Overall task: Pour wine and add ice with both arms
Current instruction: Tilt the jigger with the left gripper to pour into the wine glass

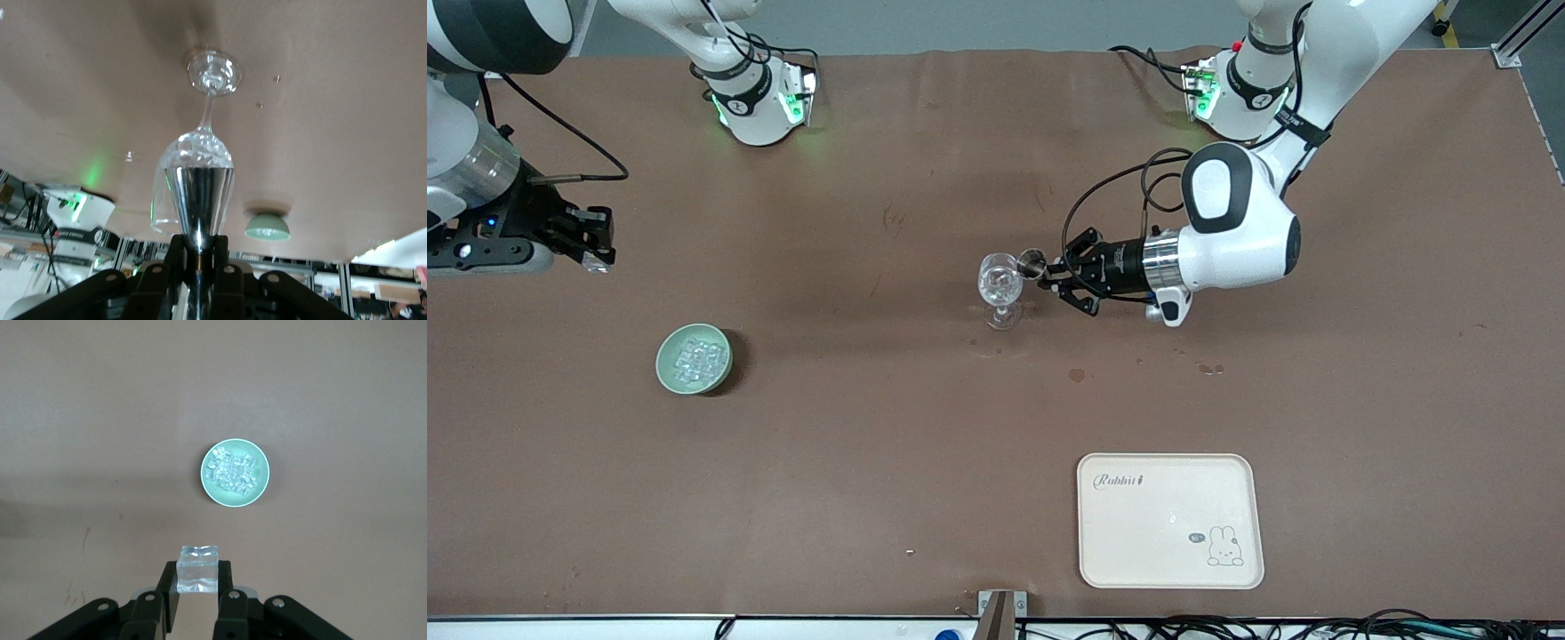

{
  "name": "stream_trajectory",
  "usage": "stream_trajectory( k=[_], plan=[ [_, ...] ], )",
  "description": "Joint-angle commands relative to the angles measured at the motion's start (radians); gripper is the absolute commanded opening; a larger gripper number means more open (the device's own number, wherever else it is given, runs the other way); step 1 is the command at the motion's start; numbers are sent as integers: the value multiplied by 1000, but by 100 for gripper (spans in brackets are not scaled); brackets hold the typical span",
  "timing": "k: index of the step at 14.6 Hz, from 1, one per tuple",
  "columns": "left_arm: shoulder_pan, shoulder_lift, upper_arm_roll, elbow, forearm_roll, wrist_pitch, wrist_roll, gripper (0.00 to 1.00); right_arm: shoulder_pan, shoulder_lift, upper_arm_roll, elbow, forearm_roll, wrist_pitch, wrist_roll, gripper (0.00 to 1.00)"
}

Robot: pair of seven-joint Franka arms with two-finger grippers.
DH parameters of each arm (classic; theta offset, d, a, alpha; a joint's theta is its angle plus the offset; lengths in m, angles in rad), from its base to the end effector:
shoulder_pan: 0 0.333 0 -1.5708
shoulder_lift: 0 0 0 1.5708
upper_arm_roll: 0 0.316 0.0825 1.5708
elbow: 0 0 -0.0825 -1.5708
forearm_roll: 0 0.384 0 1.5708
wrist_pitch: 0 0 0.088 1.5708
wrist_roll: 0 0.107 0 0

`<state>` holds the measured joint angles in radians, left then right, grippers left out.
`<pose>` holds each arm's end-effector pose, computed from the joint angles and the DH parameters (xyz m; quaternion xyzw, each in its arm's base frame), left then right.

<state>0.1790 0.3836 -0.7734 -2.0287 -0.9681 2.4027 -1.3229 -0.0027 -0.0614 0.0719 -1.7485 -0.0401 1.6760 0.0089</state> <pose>0.5096 -0.3278 0.3219 0.6487 0.6190 -0.3591 0.2590 0.5397 0.0345 0.5829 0.9992 0.0323 -0.0048 0.0223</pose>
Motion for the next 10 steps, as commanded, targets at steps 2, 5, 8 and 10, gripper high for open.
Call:
stream_trajectory(
  k=[2, 5, 8, 10],
  plan=[
    [-29, -26, 0, -13, 46, 47, -88, 0, 3, -32, -1, -22, 11, -9, 5, 5],
    [-33, -23, 0, -10, 150, 47, -160, 0, 3, -35, -1, -23, 11, -9, 5, 5],
    [-39, -19, -1, -1, 239, 47, -243, 0, 4, -34, -1, -25, 11, -7, 5, 5],
    [-64, -22, 0, 1, 272, 49, -306, 0, 4, -34, -1, -23, 11, -7, 5, 5]
  ],
)
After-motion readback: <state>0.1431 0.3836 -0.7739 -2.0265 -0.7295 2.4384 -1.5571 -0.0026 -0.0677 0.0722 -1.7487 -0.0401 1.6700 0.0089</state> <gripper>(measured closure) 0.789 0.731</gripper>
